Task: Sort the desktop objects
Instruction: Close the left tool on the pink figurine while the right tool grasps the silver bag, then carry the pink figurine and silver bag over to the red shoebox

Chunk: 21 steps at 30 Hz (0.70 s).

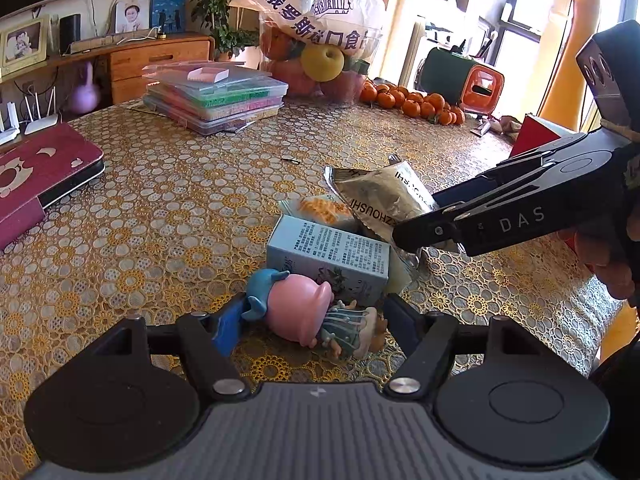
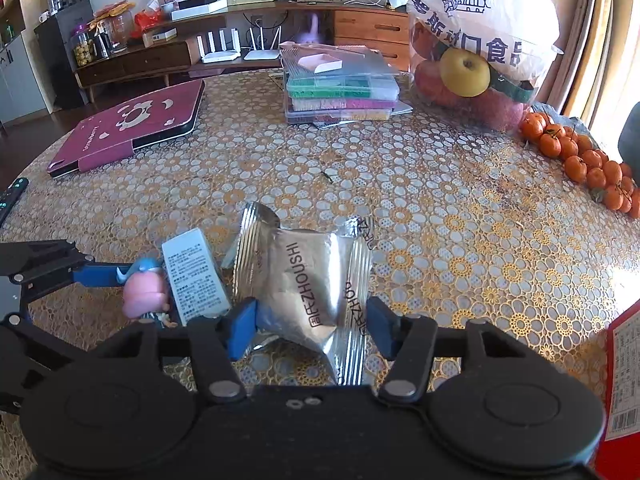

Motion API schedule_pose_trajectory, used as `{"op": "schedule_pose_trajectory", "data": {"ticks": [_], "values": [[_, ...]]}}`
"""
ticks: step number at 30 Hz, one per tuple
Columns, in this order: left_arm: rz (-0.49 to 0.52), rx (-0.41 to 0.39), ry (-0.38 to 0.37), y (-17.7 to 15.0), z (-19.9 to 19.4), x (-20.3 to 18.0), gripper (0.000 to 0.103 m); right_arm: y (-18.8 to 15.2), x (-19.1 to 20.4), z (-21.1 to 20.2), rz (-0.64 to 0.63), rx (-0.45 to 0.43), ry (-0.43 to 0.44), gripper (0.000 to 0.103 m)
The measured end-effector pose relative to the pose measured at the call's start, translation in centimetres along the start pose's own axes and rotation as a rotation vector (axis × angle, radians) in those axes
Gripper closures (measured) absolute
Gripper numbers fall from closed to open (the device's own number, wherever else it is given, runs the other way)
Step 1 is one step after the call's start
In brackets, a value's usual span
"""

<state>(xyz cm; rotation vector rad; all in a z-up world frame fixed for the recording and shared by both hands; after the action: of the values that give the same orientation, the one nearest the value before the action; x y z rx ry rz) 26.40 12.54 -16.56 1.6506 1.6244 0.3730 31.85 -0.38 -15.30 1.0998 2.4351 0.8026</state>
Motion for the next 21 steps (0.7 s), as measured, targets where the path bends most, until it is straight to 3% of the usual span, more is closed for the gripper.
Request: {"op": "schedule_pose_trajectory", "data": {"ticks": [1, 21], "values": [[-0.004, -0.001, 0.001, 0.0, -0.1, 0.0, 0.03, 0.0, 0.1, -0.1, 0.009, 0.001, 0.018, 0.06], [-0.047, -0.016, -0.01, 0.8, -3.7, -2.0, 0.03, -1.0, -0.1, -4.1, 0.022, -0.031, 0.017, 0.064]]}}
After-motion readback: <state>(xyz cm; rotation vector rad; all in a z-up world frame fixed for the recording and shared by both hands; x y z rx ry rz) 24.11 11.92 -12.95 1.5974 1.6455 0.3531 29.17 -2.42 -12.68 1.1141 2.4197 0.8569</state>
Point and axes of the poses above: each gripper's, at about its wrist camera, not at the fingertips, and z roughly the way its jaws point, x to its left, y to its top, the point moved 9 cm from there along z, roughly the way its jaws point, and after that the axes turned 11 degrees about -z, right-handed, at the moved point
